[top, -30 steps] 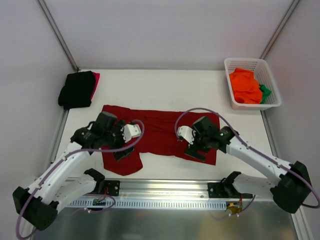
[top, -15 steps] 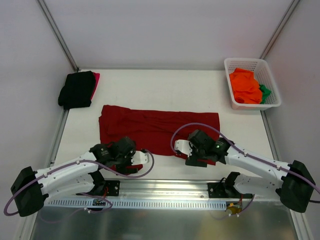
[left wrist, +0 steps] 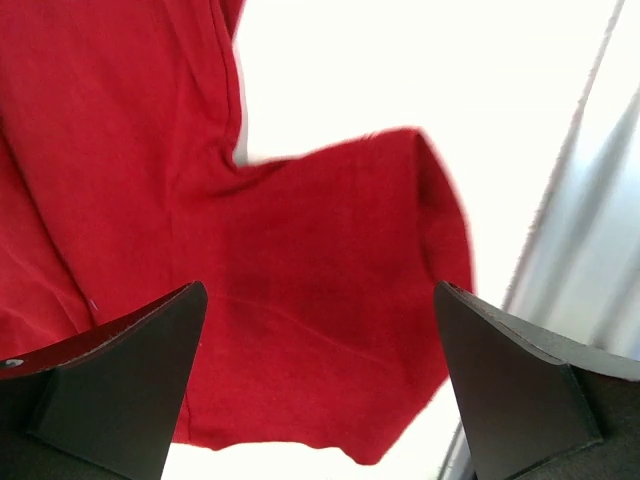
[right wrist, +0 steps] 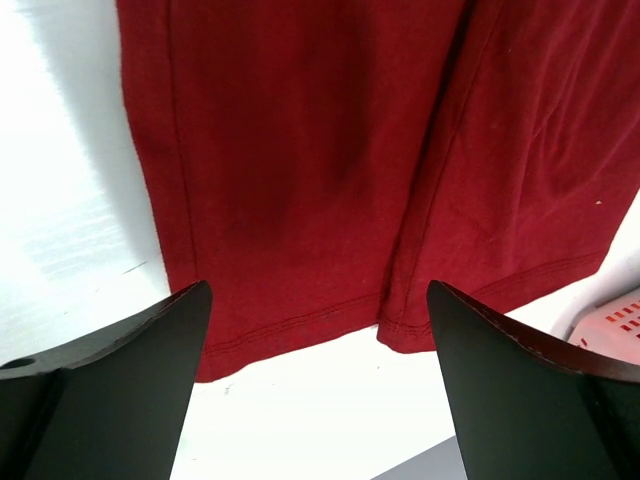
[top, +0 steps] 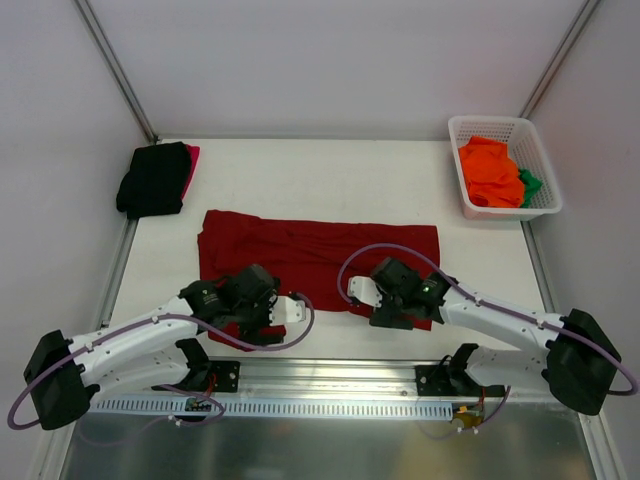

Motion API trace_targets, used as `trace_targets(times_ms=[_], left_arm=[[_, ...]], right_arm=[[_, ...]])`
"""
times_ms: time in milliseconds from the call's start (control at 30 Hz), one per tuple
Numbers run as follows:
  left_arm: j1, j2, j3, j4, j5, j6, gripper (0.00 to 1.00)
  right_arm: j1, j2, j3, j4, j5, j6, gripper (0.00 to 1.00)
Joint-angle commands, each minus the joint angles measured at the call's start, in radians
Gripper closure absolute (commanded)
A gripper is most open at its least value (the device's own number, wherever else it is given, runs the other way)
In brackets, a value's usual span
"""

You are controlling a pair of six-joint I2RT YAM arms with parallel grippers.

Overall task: Fold and stack the t-shirts
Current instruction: Fold the tshirt

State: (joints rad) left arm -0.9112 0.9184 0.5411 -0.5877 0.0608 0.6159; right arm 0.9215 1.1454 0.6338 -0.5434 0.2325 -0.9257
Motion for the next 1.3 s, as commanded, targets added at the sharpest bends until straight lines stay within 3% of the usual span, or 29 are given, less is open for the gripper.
trace_targets(times_ms=[0,67,200,333,767,1000,1067,1133,1267], left_arm=[[-0.012,-0.039,0.115,-0.090,0.153,-0.048,0.01],[-0.006,-0.023,0.177,-0.170,0.277,-0.082,0.01],[0.000,0.037,0.223,-0.260,0.357,-0.061,0.01],[-0.002,0.177,0.286,-0.365,0.409,-0.003,0.10],[-0.002,0.442,0.218,-0.380,0.289,0.084,0.12],[-0.028,0.470,0.162,-0.301,0.174,0.073,0.03],[-0.035,0.493,0.145,-0.268,0.155,0.062,0.16],[-0.047,0.490,0.134,-0.239,0.130,0.056,0.21],[-0.077,0.487,0.115,-0.198,0.044,0.054,0.14]], right_arm=[[-0.016,0.016,0.027,0.022,0.021,0.004,0.07],[-0.024,0.017,0.032,0.023,0.021,0.004,0.07],[-0.041,0.028,0.043,0.025,0.022,0.004,0.07],[-0.059,0.027,0.044,0.023,0.027,0.004,0.07],[-0.122,-0.015,0.049,0.025,0.027,-0.010,0.07],[-0.148,-0.024,0.063,0.030,0.048,-0.032,0.07],[-0.161,-0.036,0.072,0.030,0.048,-0.033,0.07],[-0.168,-0.045,0.075,0.028,0.048,-0.035,0.07],[-0.185,-0.058,0.076,0.025,0.054,-0.042,0.07]])
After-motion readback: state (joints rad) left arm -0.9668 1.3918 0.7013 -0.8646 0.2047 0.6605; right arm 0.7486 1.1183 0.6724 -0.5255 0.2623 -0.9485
